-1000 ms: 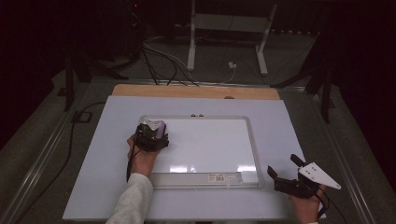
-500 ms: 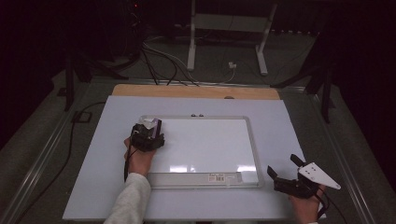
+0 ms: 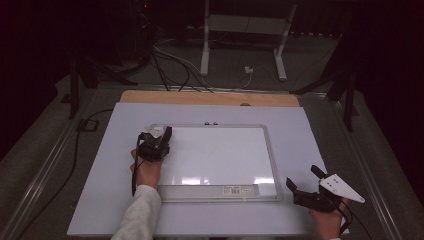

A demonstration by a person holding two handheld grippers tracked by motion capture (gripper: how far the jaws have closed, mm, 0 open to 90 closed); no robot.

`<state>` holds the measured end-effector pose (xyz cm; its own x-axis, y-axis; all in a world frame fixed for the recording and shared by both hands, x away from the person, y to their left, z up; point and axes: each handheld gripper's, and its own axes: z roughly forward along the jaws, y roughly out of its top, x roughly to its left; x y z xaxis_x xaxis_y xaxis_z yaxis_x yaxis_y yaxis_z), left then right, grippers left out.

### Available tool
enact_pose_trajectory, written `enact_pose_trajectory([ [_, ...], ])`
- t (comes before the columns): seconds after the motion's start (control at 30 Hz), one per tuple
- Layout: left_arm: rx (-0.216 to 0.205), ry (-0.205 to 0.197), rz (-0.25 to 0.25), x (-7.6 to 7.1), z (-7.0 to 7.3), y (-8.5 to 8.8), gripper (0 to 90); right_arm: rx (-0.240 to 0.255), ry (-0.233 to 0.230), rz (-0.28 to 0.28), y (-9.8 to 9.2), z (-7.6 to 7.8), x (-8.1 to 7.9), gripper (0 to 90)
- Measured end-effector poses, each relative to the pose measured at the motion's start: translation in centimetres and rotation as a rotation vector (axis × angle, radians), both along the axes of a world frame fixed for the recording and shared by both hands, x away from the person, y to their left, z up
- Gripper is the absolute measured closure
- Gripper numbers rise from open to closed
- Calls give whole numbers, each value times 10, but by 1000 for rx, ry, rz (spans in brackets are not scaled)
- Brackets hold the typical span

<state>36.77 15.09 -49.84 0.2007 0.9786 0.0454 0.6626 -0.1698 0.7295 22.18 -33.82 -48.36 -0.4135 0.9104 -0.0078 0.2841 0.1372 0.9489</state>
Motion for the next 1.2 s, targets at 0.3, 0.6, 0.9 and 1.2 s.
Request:
enact_pose_trajectory([
  [0.3, -37, 5, 60, 7, -1, 6, 641, -1, 1, 2, 0, 0, 0, 7],
  [0.6, -48, 7, 105, 10, -1, 7, 642, -1, 1, 1, 0, 0, 0, 7],
  [0.9, -48, 6, 146, 13, -1, 8, 643, 0, 0, 1, 0, 0, 0, 7],
  [1.2, -54, 6, 183, 17, -1, 12, 642, 3, -4, -1, -2, 0, 1, 7],
])
